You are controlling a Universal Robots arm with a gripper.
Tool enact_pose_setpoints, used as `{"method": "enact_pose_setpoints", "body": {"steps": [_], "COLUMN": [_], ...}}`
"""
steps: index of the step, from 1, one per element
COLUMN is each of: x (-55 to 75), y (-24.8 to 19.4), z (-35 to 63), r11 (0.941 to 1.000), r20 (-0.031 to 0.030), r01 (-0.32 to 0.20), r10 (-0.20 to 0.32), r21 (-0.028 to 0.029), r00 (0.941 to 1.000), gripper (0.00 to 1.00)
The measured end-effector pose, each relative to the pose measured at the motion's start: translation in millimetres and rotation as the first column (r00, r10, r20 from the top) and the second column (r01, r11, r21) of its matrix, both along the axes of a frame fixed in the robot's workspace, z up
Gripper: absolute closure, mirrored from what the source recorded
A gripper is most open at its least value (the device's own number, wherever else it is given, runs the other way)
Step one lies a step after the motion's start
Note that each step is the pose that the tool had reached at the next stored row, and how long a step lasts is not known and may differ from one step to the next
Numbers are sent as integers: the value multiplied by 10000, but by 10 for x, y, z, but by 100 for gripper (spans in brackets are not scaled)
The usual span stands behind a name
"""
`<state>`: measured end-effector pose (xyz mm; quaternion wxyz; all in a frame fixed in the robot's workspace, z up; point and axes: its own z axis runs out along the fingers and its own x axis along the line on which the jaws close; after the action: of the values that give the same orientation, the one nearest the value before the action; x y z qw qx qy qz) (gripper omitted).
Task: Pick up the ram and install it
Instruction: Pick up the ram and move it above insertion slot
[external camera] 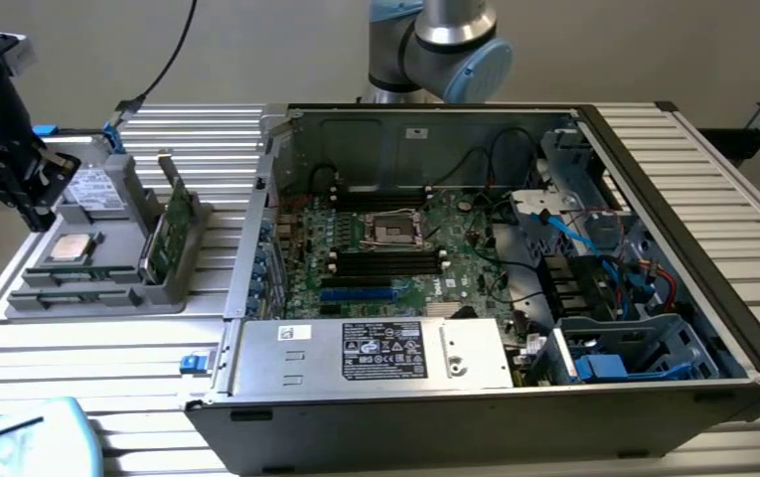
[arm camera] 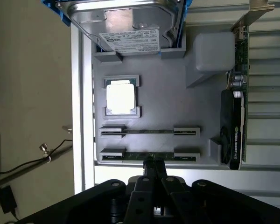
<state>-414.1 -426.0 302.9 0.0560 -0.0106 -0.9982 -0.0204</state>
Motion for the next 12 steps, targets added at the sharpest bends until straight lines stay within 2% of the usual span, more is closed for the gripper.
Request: {"method": "enact_pose_setpoints", "body": {"steps": [4,8,12], "x": [0,0,0], "y": [0,-1,-1], "z": [0,-4,-12], "r11": [10000,9975,9897], "r20": [0,2,0], "r01": [-24,-712,-1432], "r10": [24,712,1432], "r21": [1,5,24], "r00": [10000,9975,9897], "gripper": [89,89,89]}}
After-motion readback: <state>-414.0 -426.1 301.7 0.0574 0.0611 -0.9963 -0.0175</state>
